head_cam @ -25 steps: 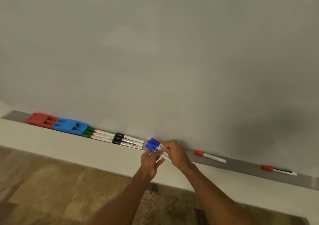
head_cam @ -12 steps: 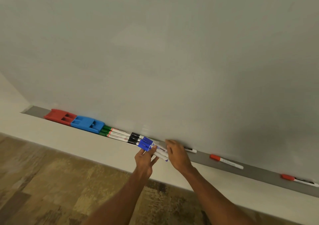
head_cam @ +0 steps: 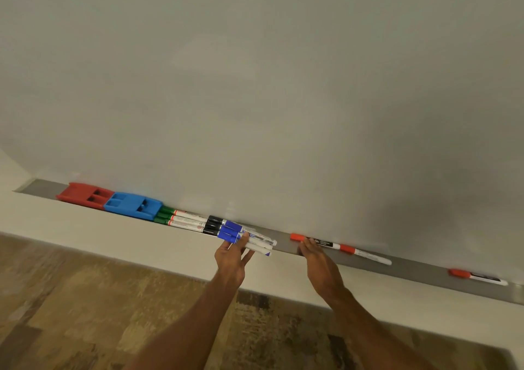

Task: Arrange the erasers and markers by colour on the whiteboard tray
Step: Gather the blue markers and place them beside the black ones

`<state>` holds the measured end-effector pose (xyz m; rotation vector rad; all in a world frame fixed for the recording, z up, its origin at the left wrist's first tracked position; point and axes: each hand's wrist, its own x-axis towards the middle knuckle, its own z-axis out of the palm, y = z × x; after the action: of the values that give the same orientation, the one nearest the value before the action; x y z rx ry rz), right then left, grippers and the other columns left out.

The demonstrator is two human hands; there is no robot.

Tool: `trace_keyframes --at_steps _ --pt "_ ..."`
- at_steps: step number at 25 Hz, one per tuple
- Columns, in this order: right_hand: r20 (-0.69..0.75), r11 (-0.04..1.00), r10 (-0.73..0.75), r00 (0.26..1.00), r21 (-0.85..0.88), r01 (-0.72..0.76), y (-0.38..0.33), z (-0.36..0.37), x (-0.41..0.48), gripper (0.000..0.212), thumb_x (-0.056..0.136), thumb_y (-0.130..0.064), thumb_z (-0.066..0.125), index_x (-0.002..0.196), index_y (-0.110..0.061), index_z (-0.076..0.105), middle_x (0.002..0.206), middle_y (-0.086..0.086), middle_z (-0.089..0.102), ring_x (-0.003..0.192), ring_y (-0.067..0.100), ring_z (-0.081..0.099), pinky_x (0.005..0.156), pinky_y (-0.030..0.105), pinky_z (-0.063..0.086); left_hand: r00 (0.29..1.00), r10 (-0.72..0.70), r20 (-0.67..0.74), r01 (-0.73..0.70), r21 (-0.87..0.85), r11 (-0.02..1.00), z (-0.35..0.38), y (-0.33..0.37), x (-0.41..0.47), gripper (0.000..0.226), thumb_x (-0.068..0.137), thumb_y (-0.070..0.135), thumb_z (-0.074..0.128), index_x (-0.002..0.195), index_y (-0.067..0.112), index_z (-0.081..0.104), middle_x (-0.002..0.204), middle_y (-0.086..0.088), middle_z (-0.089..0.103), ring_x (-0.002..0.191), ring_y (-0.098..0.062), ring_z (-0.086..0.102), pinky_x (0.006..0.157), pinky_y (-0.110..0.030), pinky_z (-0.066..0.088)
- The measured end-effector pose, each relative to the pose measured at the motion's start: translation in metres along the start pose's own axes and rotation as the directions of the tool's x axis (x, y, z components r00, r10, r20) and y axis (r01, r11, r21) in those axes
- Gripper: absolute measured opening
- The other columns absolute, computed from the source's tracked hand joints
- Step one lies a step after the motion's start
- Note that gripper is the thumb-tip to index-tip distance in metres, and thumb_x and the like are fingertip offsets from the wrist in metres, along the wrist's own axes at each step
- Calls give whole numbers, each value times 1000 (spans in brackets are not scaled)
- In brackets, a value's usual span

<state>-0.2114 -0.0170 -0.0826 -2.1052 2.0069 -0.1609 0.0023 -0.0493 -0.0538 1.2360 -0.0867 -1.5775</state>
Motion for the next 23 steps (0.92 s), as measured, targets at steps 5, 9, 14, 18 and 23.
trace_keyframes --at_steps 5,9,14,18,23 --pt "-62 997 66 996 29 -65 31 -10 -17 52 93 8 39 142 -8 39 153 11 36 144 22 30 120 27 17 999 -21 39 21 0 1000 13 -11 -5 13 85 0 64 93 10 64 96 -13 68 99 -30 63 84 -45 52" --pt "-287 943 153 946 330 -52 14 -26 -17 28 93 -9 55 119 -9 62 123 9 65 116 23 58 102 26 40 998 -42 48 42 4 999 24 -21 -11 13 85 0 64 93 10 64 106 -17 66 94 -28 65 77 -41 54" --pt "37 404 333 942 897 -178 -33 -40 5 39 90 -22 63 127 -12 55 114 10 66 104 22 65 84 29 57 997 -62 43 64 -40 997 35 -28 -20 24 85 -2 65 108 3 62 115 -20 65 107 -32 63 77 -41 53" --pt "223 57 328 918 965 -255 -47 -37 7 27 92 -12 59 119 -10 59 122 21 62 109 31 64 86 37 58 998 -51 47 54 -62 997 39 -27 -24 15 85 1 65 97 10 63 113 -17 65 107 -32 63 76 -39 54" --pt "245 -55 365 898 969 -242 -47 -34 1 27 91 -8 59 118 -3 58 125 21 60 114 36 61 90 43 56 997 -56 47 59 -62 996 37 -33 -25 22 85 4 65 106 9 61 115 -18 65 105 -33 65 78 -40 54"
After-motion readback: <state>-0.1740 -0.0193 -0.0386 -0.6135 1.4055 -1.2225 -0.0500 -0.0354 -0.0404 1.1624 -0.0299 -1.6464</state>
